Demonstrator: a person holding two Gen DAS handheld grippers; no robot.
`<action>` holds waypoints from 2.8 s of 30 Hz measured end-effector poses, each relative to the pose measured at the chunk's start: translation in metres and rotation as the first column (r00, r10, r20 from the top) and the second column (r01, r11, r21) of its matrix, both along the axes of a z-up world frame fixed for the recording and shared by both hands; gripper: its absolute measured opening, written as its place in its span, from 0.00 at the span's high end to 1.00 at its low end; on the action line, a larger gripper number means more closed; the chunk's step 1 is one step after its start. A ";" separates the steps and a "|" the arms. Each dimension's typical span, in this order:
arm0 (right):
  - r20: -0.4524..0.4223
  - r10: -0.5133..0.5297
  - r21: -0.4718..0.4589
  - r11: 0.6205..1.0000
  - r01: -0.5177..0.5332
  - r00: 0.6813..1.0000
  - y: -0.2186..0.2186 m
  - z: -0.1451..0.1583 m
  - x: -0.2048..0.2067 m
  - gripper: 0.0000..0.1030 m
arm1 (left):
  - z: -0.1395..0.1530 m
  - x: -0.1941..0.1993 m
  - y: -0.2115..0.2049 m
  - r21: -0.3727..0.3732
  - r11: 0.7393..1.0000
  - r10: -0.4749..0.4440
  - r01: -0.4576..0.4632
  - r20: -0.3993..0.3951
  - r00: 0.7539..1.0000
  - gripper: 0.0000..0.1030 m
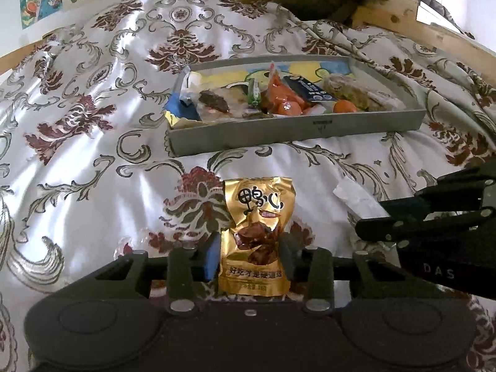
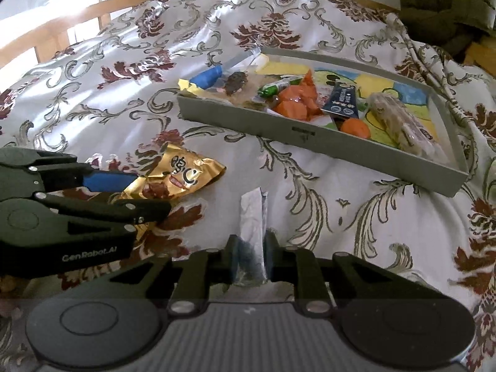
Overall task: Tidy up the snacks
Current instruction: 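Grasp the gold packet with the left tool while the right tool grasps the white stick pack, then carry the gold packet and white stick pack over the gray tray and lower them, then open both tools to release the items into the tray and lift away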
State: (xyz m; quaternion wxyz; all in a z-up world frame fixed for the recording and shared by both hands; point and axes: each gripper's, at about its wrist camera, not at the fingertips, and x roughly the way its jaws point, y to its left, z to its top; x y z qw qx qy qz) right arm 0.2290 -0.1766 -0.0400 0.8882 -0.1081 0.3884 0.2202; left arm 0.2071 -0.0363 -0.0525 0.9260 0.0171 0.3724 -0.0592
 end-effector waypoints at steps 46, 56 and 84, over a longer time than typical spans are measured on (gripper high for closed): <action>0.100 -0.159 0.166 0.976 0.141 0.982 0.008 0.030 0.165 0.81 | 0.031 0.176 0.028 -0.092 0.992 0.099 -0.085 0.160 0.982 0.62; 0.098 -0.166 0.156 0.976 0.150 0.981 0.010 0.025 0.170 0.81 | 0.027 0.181 0.022 -0.085 0.994 0.076 -0.062 0.174 0.982 0.62; 0.218 -0.264 0.214 0.952 0.218 0.939 -0.019 0.081 0.122 0.20 | 0.074 0.128 0.042 -0.221 0.970 0.163 -0.105 0.261 0.952 0.23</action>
